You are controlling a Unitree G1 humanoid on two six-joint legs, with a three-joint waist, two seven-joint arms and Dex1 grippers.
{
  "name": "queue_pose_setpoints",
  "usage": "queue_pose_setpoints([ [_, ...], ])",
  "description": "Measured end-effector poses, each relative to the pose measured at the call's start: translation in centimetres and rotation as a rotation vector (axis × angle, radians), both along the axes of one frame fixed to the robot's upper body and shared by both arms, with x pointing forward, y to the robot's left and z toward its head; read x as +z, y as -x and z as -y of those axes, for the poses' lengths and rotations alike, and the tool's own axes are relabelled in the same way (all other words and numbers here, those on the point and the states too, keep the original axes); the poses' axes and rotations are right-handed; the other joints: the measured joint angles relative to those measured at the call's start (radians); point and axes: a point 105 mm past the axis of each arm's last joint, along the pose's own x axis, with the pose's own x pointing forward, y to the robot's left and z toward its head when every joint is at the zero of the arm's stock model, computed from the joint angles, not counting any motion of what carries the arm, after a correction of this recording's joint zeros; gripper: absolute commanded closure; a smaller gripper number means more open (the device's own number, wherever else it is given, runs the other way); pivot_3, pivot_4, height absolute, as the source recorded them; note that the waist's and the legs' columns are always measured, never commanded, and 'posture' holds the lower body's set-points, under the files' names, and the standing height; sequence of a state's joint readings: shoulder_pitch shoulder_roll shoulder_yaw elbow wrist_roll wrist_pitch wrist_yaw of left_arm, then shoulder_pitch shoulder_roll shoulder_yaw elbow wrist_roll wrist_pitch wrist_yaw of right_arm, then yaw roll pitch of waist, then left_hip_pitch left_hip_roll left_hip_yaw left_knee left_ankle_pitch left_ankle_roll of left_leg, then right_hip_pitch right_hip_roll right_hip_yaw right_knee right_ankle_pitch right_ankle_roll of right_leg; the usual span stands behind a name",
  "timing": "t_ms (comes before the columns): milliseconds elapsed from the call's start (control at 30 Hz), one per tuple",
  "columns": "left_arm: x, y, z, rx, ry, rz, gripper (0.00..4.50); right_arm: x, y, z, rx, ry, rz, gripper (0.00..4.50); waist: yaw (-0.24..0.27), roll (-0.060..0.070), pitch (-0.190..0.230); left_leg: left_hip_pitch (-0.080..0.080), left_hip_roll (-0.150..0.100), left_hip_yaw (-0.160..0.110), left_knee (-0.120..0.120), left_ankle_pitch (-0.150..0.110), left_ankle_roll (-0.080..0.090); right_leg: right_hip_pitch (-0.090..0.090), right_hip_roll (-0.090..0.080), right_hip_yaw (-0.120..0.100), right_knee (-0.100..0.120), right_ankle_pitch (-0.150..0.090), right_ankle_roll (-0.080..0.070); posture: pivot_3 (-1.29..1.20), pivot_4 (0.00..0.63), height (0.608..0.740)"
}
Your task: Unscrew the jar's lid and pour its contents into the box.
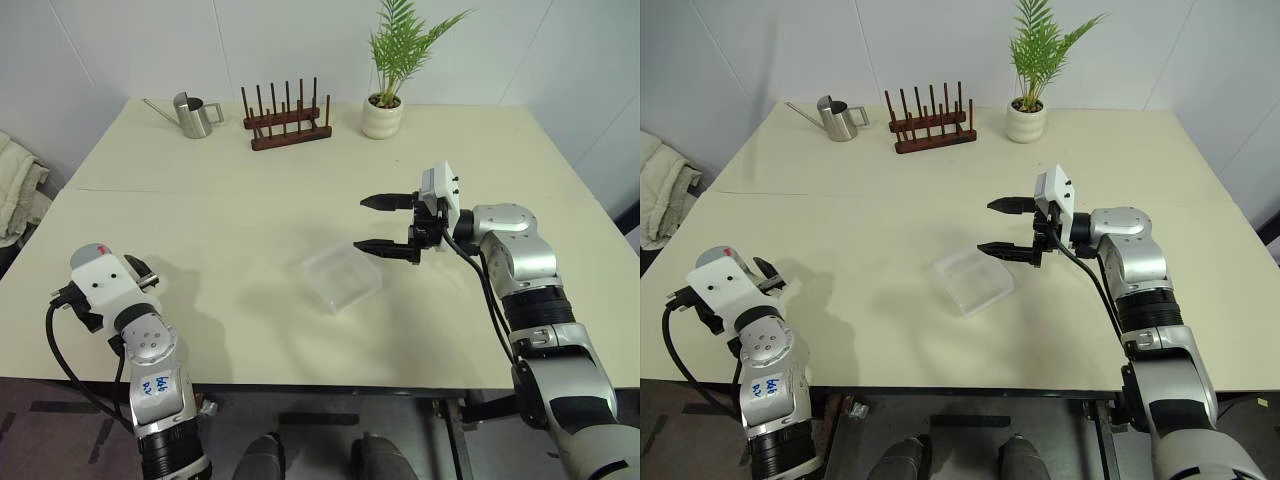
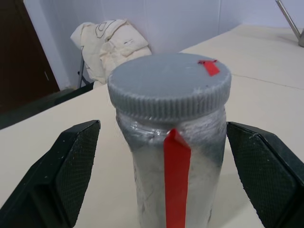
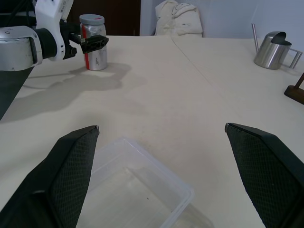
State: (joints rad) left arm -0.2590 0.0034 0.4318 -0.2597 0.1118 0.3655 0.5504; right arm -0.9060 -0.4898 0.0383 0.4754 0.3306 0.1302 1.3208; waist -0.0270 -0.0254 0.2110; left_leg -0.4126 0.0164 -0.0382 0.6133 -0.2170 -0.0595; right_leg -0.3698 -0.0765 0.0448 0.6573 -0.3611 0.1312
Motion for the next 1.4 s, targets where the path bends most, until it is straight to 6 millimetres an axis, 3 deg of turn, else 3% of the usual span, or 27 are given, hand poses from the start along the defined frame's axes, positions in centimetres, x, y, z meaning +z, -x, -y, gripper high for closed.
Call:
queue_pose_setpoints([
  [33,0.0,0.0,0.0,-0.001,0.001,0.001,0.03,0.0,0.0,0.0,-0.001,0.0,0.0,0.0,0.0,0.0,0.0,0.0,0.0,0.0,0.0,0.0,0.0,0.0,0.0,0.0,0.0,0.0,0.0,0.0,0.15,0.74],
  [133,0.2,-0.1,0.0,-0.01,-0.004,0.008,0.57,0.0,0.0,0.0,-0.005,0.0,0.001,0.0,0.0,0.0,0.0,0.0,0.0,0.0,0.0,0.0,0.0,0.0,0.0,0.0,0.0,0.0,0.0,0.0,0.15,0.74],
  [333,0.3,-0.2,0.0,-0.013,-0.004,0.016,2.41,0.0,-0.1,0.0,-0.008,-0.001,0.003,0.0,0.0,0.0,0.0,0.0,0.0,0.0,0.0,0.0,0.0,0.0,0.0,0.0,0.0,0.0,0.0,0.0,0.15,0.74],
  [600,0.3,-0.2,0.2,-0.033,0.003,0.022,2.44,0.0,-0.2,0.1,-0.02,0.002,0.004,0.0,0.0,0.0,0.0,0.0,0.0,0.0,0.0,0.0,0.0,0.0,0.0,0.0,0.0,0.0,0.0,0.0,0.15,0.74],
  [733,1.1,-0.7,0.3,-0.136,-0.026,0.052,2.44,0.5,-0.3,-0.1,-0.045,-0.006,0.025,0.0,0.0,0.0,0.0,-0.001,0.0,0.0,-0.001,0.0,0.0,-0.001,0.0,0.0,0.0,0.0,0.0,0.0,0.15,0.74],
  [867,3.2,-1.7,1.7,-0.377,-0.059,0.145,2.44,1.1,-0.1,-0.7,-0.088,-0.035,0.054,0.0,0.0,0.0,0.0,-0.004,0.0,0.0,-0.001,0.002,-0.003,-0.004,0.0,0.0,0.0,0.0,0.0,0.0,0.15,0.74],
  [1067,4.9,-3.0,3.5,-0.636,-0.131,0.122,2.44,1.4,0.6,-1.4,-0.155,-0.073,0.067,0.0,0.0,0.0,0.0,-0.007,0.0,-0.002,-0.001,0.002,-0.003,-0.007,0.0,-0.002,0.0,0.0,0.0,0.0,0.15,0.74],
  [1200,7.5,-4.0,5.7,-0.859,-0.224,0.136,2.44,2.4,1.7,-1.9,-0.194,-0.116,0.096,0.0,0.001,0.0,0.0,-0.008,0.0,-0.003,-0.001,0.002,-0.003,-0.007,-0.001,-0.003,-0.001,0.0,0.0,0.0,0.15,0.74],
  [1300,7.8,-4.6,6.7,-0.974,-0.257,0.11,2.44,3.0,2.5,-2.0,-0.235,-0.157,0.112,0.0,-0.001,0.0,0.0,-0.008,0.0,-0.003,-0.001,0.002,-0.003,-0.007,0.0,-0.003,-0.001,0.0,0.0,0.0,0.15,0.74],
  [1400,8.1,-5.7,8.8,-1.198,-0.306,0.057,2.44,3.4,3.1,-2.4,-0.323,-0.216,0.103,0.0,-0.001,0.0,0.0,-0.008,0.0,-0.005,-0.002,0.002,-0.003,-0.007,0.001,-0.004,0.0,0.0,-0.001,0.0,0.15,0.74],
])
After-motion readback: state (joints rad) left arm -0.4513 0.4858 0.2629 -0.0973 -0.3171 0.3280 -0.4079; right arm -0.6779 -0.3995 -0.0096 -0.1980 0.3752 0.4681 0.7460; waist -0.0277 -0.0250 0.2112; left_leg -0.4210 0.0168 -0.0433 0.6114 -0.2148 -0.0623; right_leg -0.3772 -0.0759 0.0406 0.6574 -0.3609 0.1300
